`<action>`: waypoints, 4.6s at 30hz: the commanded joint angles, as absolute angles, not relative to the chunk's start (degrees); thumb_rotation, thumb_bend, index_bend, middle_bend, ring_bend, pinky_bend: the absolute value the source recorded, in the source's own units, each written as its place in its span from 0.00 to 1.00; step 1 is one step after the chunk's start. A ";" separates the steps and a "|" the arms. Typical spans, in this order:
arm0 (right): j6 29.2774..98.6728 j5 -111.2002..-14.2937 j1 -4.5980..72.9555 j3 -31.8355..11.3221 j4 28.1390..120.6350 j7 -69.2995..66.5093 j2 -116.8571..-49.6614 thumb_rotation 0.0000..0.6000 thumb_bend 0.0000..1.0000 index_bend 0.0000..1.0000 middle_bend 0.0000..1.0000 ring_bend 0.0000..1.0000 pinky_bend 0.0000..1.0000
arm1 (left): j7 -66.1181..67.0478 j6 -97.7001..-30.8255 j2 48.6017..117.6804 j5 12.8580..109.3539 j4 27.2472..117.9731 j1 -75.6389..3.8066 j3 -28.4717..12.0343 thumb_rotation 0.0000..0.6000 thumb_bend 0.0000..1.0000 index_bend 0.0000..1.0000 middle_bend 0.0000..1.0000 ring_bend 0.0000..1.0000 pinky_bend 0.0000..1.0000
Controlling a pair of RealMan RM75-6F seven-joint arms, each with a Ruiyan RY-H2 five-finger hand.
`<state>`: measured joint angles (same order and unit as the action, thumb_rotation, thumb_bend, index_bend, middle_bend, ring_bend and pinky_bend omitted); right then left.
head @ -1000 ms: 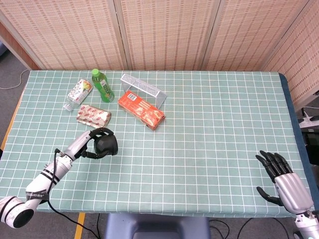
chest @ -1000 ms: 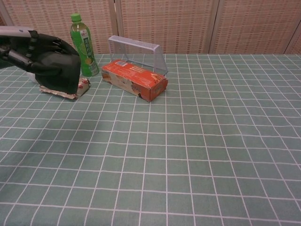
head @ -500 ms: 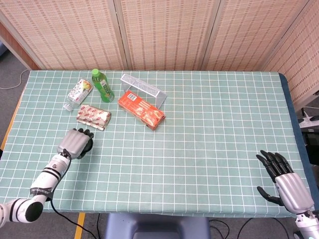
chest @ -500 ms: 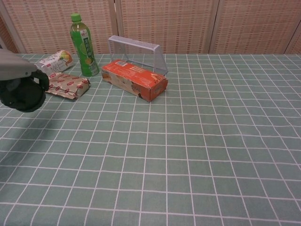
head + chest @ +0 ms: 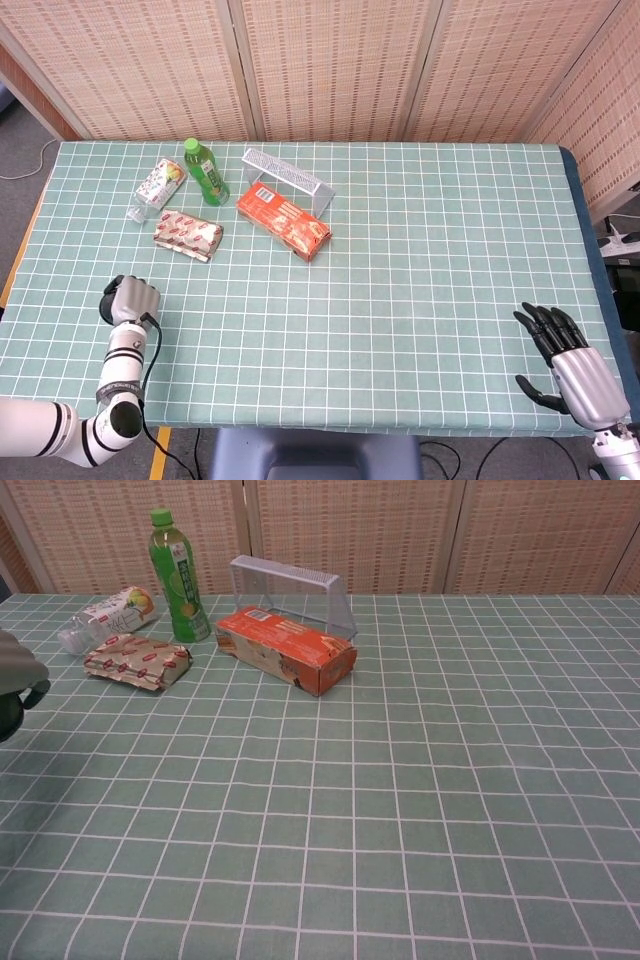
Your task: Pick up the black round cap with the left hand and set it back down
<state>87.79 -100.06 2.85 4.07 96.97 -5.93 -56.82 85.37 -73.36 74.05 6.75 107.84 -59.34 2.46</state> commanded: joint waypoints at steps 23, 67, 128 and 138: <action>87.45 -99.43 2.84 3.84 97.10 -5.26 -56.99 1.00 0.22 0.00 0.00 0.00 0.00 | 21.05 -37.47 60.53 42.61 106.59 -47.24 -8.81 1.00 0.40 0.70 0.64 0.64 0.85; 88.59 -101.09 2.77 4.32 96.33 -7.55 -57.09 1.00 0.22 0.00 0.00 0.00 0.00 | 37.28 -48.43 71.09 39.22 98.96 -53.53 6.73 1.00 0.40 0.00 0.00 0.00 0.13; 90.18 -103.42 2.47 5.06 96.05 -8.12 -56.90 1.00 0.22 0.00 0.00 0.00 0.00 | 29.93 -52.03 63.74 46.11 95.04 -43.65 4.17 1.00 0.39 0.48 0.55 0.42 0.40; 90.09 -103.30 2.43 5.17 96.39 -8.30 -56.80 1.00 0.22 0.00 0.00 0.00 0.00 | 25.55 -44.78 65.40 41.88 90.37 -43.50 3.83 1.00 0.39 0.20 0.31 0.23 0.31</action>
